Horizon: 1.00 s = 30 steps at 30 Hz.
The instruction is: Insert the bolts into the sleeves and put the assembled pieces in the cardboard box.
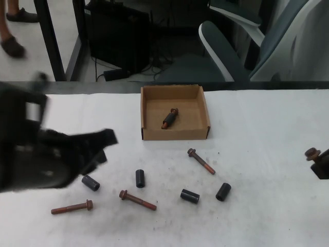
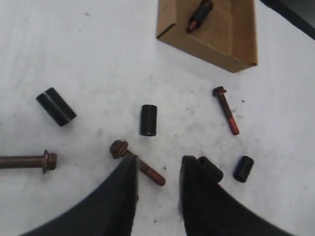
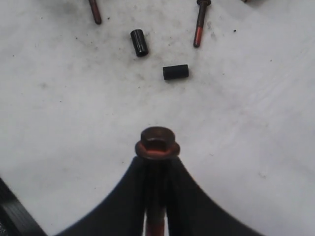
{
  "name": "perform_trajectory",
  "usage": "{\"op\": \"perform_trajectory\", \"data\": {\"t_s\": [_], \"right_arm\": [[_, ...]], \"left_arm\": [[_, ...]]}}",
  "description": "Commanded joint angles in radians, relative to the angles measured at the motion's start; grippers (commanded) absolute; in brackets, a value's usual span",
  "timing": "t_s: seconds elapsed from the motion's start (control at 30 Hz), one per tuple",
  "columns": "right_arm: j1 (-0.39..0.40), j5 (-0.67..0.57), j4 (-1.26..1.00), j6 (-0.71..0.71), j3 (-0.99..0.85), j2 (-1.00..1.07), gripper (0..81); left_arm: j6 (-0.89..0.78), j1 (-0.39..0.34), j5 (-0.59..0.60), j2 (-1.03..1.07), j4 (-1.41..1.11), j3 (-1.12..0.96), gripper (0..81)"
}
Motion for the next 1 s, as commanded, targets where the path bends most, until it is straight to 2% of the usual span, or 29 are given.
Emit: {"op": "perform_trajectory", "data": {"t_s": [0.0,0.23,0.43,0.77,0.97], "right_arm": [[-0.002,-0.020,0.013,0.025,0.000,-0.032,0.2],[-0.002,-0.032,0.036,0.034,0.000,-0.068,0.2],[-0.002,-0.032,0.031,0.034,0.000,-0.068,0.2],[-0.002,-0.032,0.025,0.034,0.000,-0.068,0.2],[-0.002,-0.022,0.025,0.034,0.000,-0.068,0.2]], "left_arm": [[-0.053,-0.005,-0.021,0.020,-0.046,-0.001,29.1],[-0.102,0.000,0.027,0.171,-0.082,-0.026,29.1],[-0.079,0.000,0.063,0.170,-0.122,-0.046,29.1],[-0.083,0.000,0.079,0.170,-0.433,-0.046,29.1],[-0.087,0.000,0.079,0.170,-0.512,-0.046,29.1]]}}
